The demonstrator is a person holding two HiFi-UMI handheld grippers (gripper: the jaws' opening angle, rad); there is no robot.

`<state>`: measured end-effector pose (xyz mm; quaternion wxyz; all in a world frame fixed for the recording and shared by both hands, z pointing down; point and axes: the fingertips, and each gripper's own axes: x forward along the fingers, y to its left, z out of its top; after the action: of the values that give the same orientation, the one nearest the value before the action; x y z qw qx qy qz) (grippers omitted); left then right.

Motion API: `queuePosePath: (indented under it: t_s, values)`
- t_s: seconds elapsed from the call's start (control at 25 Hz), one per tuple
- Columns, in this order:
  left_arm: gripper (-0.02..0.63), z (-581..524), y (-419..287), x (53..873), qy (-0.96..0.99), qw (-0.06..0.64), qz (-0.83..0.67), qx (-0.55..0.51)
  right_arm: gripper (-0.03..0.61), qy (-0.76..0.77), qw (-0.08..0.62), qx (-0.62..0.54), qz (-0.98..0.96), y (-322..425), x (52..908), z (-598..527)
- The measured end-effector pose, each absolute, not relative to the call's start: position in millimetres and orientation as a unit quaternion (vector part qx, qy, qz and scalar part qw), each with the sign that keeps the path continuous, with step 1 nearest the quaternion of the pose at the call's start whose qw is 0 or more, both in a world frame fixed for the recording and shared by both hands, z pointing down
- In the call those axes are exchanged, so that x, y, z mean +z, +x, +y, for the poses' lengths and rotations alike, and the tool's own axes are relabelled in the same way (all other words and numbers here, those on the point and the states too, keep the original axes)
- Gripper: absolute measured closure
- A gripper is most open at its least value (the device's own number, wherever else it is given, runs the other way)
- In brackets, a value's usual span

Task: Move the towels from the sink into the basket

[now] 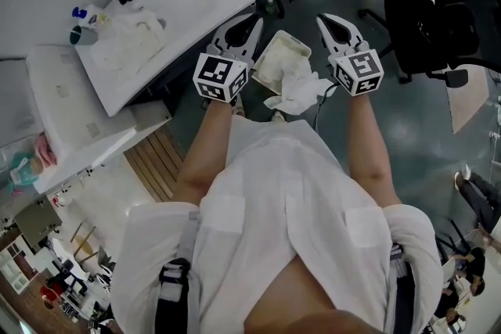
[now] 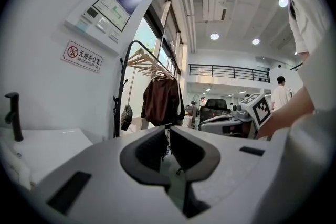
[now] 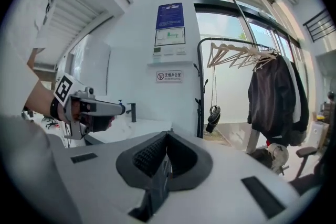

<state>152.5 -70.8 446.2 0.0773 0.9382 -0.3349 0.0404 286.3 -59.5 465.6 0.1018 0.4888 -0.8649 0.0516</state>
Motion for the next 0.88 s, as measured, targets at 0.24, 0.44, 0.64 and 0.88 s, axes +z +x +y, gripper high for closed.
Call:
queuePosePath:
  t_s: [0.24, 0.44, 0.64, 0.88]
  values:
    - [0.581, -64.3, 136.7, 429.9, 0.931, 0.07, -0.359, 0.023, 0.549, 0.471, -0.035, 0.051, -0.88, 277.0, 418.4, -51.5]
    - [0.581, -58.9, 113.5, 399.7, 0.923, 0.042, -0.383, 0.004, 0.548, 0.452, -0.108, 0.052, -0.884, 273.0, 380.6, -39.5]
    - [0.581, -52.7, 67.5, 376.1, 0.906, 0.019, -0.424, -0.006, 0.548, 0.488, -0.067, 0.016, -0.87, 294.0, 376.4, -24.9]
    - [0.581, -44.8, 0.6, 364.8, 0.875, 0.003, -0.485, -0.008, 0.548, 0.553, -0.041, 0.0, -0.832, 344.3, 372.1, -10.9]
